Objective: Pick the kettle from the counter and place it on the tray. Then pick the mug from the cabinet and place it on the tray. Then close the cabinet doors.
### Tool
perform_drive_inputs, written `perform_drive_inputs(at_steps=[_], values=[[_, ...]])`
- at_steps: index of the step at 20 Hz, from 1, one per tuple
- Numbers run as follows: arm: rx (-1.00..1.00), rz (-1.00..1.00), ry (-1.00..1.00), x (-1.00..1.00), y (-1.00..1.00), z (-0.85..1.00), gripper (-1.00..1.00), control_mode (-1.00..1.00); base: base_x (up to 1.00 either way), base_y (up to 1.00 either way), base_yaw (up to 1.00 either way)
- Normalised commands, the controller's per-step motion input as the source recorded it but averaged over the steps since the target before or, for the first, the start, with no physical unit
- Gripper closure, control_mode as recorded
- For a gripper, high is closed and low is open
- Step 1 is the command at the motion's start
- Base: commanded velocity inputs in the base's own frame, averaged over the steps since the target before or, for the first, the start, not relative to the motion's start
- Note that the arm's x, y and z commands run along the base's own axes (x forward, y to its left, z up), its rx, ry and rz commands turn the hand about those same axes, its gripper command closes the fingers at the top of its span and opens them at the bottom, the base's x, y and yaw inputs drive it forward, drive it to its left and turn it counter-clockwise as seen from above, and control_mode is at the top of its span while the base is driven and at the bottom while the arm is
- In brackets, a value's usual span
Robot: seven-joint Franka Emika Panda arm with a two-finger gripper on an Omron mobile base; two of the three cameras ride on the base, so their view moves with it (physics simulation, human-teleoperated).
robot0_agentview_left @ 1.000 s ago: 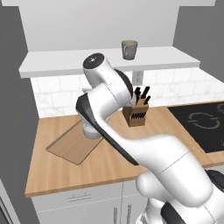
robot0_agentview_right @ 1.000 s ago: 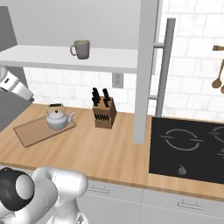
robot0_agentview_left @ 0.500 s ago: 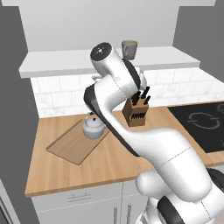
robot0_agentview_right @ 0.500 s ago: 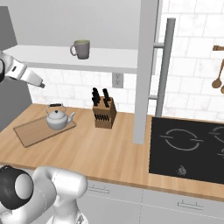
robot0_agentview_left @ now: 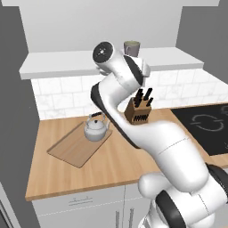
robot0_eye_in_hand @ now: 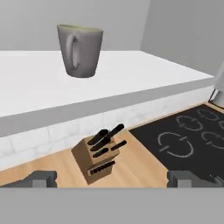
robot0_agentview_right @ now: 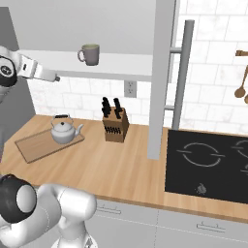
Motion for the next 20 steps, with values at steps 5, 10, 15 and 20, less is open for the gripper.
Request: perform_drive_inputs(at_steps=[5, 10, 15, 20], values=[[-0.07, -0.04, 0.13, 0.64, -0.21, 0.41, -1.00, -1.00, 0.00, 0.00, 0.00], [-0.05, -0.02, 0.07, 0.80, -0.16, 0.07, -1.00, -1.00, 0.00, 0.00, 0.00], [-0.07, -0.04, -0.08, 0.59, 0.01, 0.00, -1.00, -1.00, 0.00, 0.00, 0.00], [-0.01, -0.07, -0.05, 0.46, 0.00, 0.06, -1.00, -1.00, 0.00, 0.00, 0.00]])
